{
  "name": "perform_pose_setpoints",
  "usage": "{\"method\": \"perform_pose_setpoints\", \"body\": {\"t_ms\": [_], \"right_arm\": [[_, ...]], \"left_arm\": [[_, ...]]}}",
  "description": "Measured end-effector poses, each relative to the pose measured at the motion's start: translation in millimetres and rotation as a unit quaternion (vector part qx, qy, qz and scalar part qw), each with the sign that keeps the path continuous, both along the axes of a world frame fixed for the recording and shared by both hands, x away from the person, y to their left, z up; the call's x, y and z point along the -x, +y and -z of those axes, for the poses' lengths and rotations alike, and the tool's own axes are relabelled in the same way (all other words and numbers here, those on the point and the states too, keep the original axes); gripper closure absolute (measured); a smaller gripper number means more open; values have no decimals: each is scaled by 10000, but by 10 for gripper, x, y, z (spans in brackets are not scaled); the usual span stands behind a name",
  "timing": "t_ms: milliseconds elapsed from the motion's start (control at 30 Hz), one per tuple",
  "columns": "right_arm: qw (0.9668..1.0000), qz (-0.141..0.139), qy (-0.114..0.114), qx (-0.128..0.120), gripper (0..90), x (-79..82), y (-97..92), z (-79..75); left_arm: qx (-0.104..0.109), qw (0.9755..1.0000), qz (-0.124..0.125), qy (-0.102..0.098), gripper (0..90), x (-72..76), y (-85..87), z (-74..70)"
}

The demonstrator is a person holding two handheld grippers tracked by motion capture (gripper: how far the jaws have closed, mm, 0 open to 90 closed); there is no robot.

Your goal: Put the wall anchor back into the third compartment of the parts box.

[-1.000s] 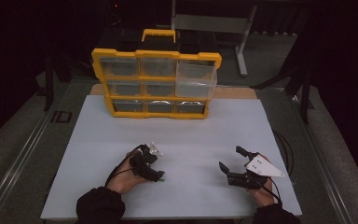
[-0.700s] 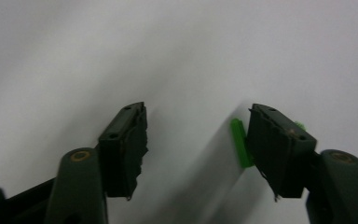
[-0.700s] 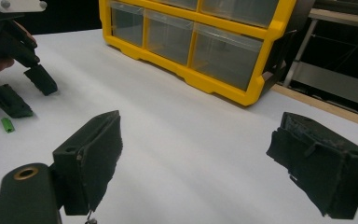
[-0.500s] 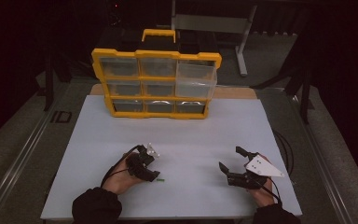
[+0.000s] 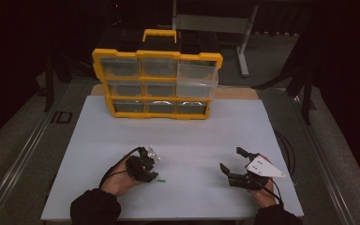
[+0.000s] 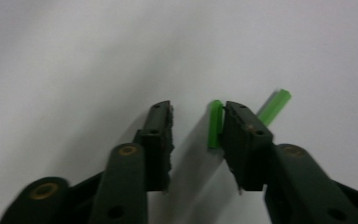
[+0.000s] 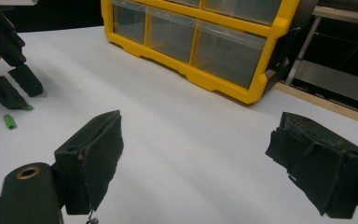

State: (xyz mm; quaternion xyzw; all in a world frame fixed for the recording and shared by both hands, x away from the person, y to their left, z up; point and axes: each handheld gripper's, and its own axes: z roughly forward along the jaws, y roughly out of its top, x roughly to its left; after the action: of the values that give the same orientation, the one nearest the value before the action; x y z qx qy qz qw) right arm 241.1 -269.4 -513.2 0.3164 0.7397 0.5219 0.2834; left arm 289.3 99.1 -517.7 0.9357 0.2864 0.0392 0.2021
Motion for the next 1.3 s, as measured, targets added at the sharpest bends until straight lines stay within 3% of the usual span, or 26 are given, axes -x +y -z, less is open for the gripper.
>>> {"method": "perform_pose_setpoints", "body": {"t_ms": [433, 933, 1300], "right_arm": [[10000, -17, 11, 8, 152, -2, 8, 3], [10000, -45, 7, 54, 153, -8, 17, 8], [10000, -56, 33, 66, 153, -7, 19, 10]], "left_arm": [[-7, 10000, -14, 3, 749, -3, -50, 1], [102, 9999, -59, -7, 740, -24, -72, 15], [102, 9999, -60, 29, 842, -28, -68, 14]]}}
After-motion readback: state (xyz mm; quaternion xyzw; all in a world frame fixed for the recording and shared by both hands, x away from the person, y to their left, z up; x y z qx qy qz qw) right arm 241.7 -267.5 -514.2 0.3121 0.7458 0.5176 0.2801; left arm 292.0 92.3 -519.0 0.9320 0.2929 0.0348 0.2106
